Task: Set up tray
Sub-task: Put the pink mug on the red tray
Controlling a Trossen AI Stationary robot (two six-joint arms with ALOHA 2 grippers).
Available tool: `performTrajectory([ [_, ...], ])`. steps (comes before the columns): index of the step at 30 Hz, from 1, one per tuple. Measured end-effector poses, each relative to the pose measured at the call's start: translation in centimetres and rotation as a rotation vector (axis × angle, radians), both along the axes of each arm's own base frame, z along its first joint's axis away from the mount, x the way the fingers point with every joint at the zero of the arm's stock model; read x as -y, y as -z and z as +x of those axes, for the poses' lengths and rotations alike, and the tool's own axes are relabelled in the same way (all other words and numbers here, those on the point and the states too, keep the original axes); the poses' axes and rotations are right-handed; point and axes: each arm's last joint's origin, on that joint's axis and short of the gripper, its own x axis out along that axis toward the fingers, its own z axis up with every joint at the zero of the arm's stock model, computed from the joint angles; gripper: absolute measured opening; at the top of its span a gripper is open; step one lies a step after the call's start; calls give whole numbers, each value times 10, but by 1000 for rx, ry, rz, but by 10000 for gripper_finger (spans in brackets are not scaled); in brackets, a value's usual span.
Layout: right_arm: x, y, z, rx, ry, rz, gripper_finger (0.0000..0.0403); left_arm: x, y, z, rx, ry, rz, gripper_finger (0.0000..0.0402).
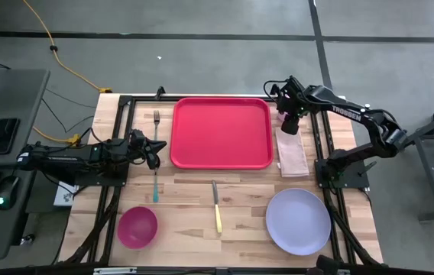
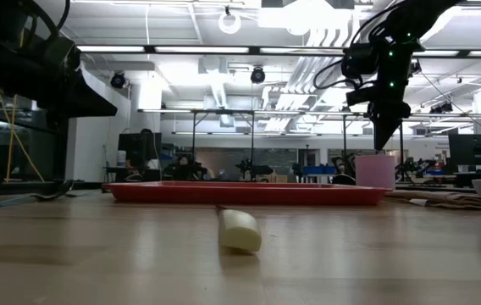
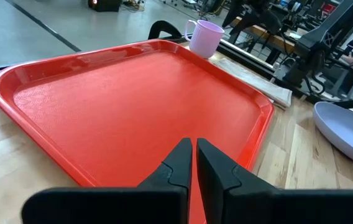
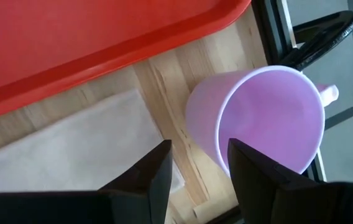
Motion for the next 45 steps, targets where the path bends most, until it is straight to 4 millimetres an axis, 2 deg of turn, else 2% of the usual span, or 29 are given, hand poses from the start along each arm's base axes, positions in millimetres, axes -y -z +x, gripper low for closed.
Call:
performTrajectory([
  [4, 2, 1, -1, 7, 5, 9, 136, 0, 0, 0, 0, -13, 3, 56],
  [14, 26, 17, 0, 37, 57, 9, 136, -1, 0, -1, 0, -49, 13, 56],
  [23, 29, 24, 2, 25, 81, 33, 132, -1, 0, -1, 0, -50, 13, 56],
  [27, 29, 24, 2, 26, 85, 34, 110, -1, 0, -1, 0, -50, 13, 56],
  [38, 31, 24, 4, 50, 109, 17, 8, -1, 0, -1, 0, -50, 13, 56],
  [45, 31, 23, 4, 67, 131, 15, 2, -1, 0, -1, 1, -50, 13, 56],
])
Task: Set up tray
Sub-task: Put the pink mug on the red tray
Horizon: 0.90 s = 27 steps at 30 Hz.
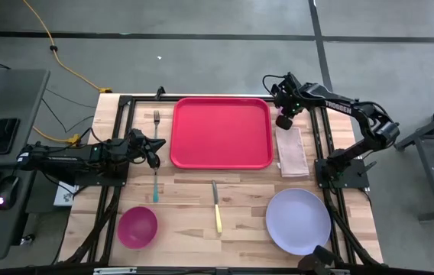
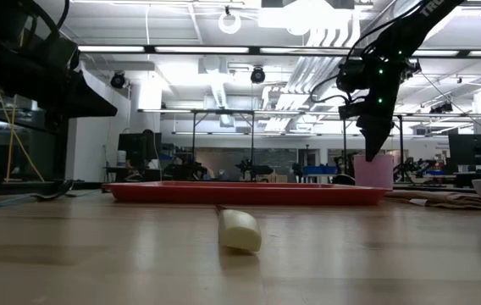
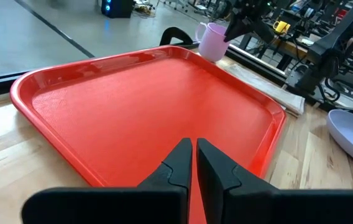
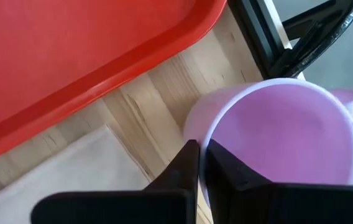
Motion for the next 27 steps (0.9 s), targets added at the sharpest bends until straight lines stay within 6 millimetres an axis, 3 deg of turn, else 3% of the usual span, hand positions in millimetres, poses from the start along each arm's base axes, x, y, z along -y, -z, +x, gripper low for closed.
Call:
performTrajectory([
  [16, -5, -1, 4, 29, 45, 39, 0, 0, -1, 0, 10, -1, 0, 56],
  [21, -13, -13, 17, 3, -9, 23, 0, 0, -1, 0, 10, 0, 0, 56],
  [27, -25, -41, 39, 18, -90, -9, 0, 0, -1, 0, 10, 0, 0, 56],
])
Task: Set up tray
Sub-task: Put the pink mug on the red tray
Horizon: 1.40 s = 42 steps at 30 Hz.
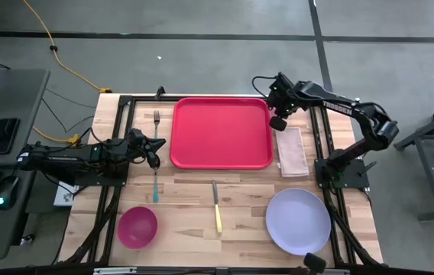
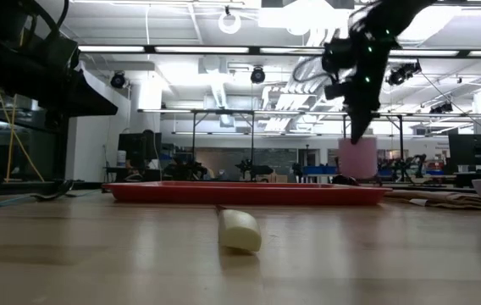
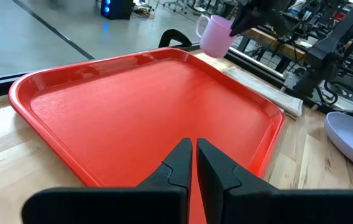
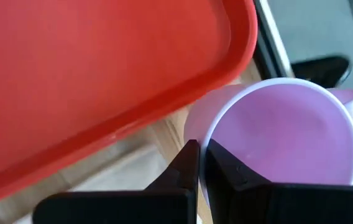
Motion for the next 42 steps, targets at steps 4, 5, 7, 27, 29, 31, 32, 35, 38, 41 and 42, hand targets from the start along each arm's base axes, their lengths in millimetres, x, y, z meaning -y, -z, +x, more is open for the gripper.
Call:
performTrajectory([
  [4, -9, -23, 13, 22, -54, -22, 0, 0, 0, 0, 0, 0, 0, 56],
  [5, -12, -29, 16, 27, -66, -25, 0, 0, 0, 0, 0, 0, 0, 56],
  [7, -18, -41, 22, 40, -96, -32, 0, 0, 0, 0, 0, 0, 0, 56],
  [27, -81, -80, 67, 164, -320, -22, 0, 1, 0, 0, 3, 28, -17, 56],
  [29, -84, -78, 73, 189, -347, -8, 0, 1, 0, 0, 17, 24, -41, 56],
  [31, -87, -75, 80, 201, -372, -6, 0, 1, 0, 0, 35, 15, -72, 56],
  [32, -88, -73, 84, 209, -392, -1, 0, 1, 0, 0, 43, 12, -87, 56],
  [35, -91, -67, 96, 236, -435, 14, 0, 1, 0, 1, 68, 2, -125, 56],
  [38, -92, -63, 107, 226, -474, 31, 0, 1, -1, 1, 86, -2, -144, 56],
  [41, -91, -66, 123, 216, -524, 29, 0, 1, -3, 1, 110, 0, -145, 56],
  [42, -91, -67, 129, 211, -543, 25, 0, 1, -4, 1, 122, 1, -145, 56],
])
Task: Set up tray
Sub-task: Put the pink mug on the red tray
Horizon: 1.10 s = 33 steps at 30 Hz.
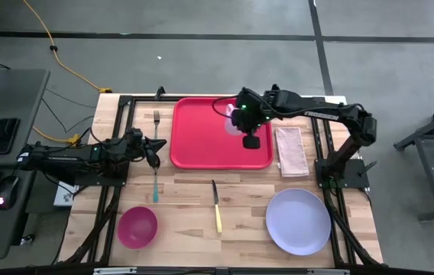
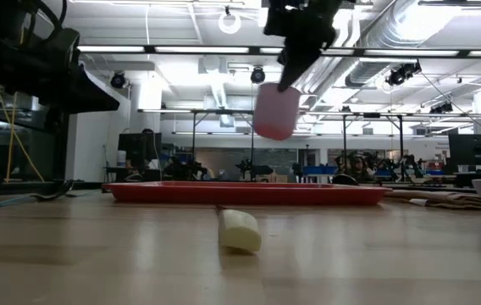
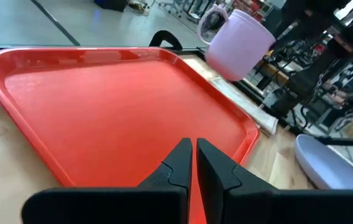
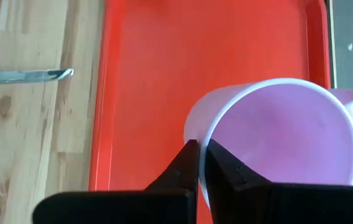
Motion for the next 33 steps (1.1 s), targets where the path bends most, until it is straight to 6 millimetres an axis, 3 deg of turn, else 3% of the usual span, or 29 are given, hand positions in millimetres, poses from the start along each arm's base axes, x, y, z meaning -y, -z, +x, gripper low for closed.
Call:
performTrajectory([
  [9, 4, -22, 54, -21, -167, -33, 0, 0, -6, 1, 63, -1, 3, 56],
  [18, 0, -30, 88, 32, -289, -24, 0, -2, -7, 0, 68, -57, 24, 56],
  [27, -21, -14, 106, 41, -380, 37, 0, -2, -9, 1, 5, -44, 171, 56],
  [33, -32, -15, 114, 103, -415, 46, 0, -2, -9, 9, -31, -34, 232, 56],
])
